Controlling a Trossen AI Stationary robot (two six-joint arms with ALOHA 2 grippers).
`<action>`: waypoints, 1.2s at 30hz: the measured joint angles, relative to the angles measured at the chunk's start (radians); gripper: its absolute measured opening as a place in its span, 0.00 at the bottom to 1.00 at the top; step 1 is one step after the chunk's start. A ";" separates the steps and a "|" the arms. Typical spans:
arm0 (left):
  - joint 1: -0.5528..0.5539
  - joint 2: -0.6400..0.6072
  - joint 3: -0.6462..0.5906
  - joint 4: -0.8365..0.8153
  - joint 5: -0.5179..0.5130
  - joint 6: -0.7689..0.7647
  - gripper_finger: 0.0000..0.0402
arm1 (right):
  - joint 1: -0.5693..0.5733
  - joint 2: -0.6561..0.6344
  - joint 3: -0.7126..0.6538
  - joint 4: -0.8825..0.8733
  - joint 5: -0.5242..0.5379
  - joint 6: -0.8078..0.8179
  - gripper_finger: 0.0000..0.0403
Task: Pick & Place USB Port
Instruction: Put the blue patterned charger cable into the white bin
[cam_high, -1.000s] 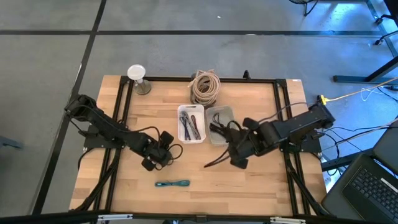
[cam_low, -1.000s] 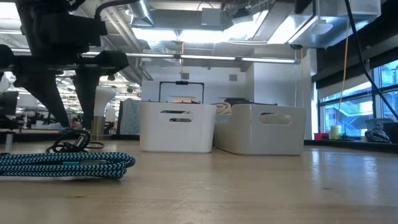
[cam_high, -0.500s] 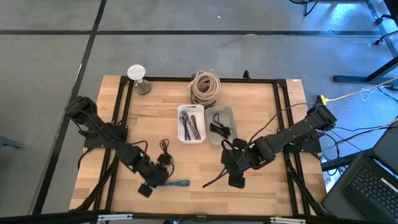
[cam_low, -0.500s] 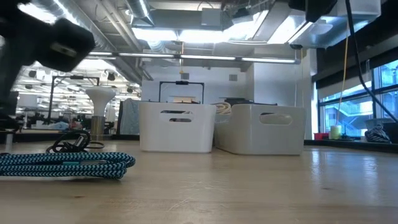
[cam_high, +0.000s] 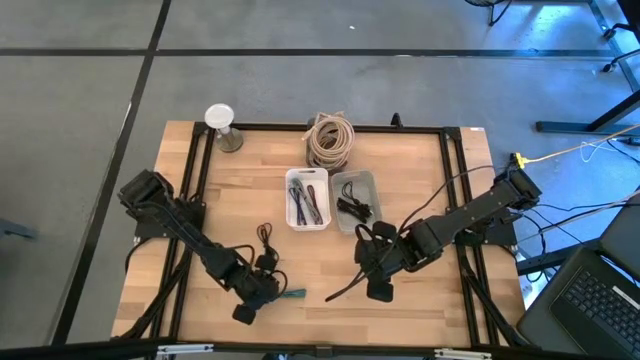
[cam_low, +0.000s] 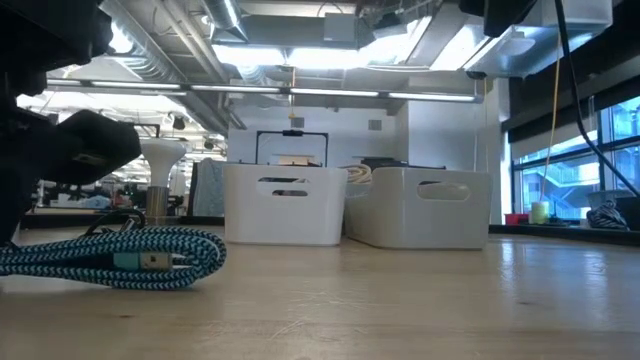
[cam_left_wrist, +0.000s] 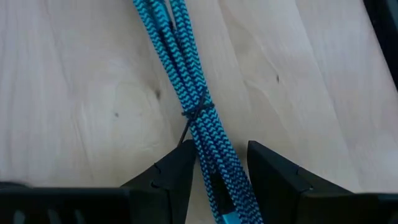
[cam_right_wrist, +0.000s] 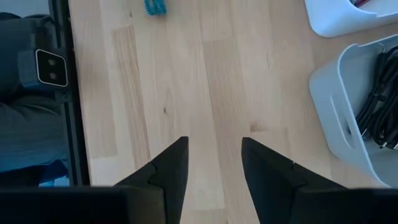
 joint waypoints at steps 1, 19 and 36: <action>0.000 0.007 0.000 0.004 -0.004 0.000 0.36 | 0.000 0.000 0.000 0.000 0.000 0.000 0.38; 0.026 0.023 0.401 -0.550 -0.189 0.229 0.05 | 0.000 0.000 0.001 0.009 0.000 -0.004 0.38; 0.536 0.020 0.734 -1.162 -0.658 0.968 0.05 | 0.012 0.000 0.001 0.008 0.055 -0.050 0.38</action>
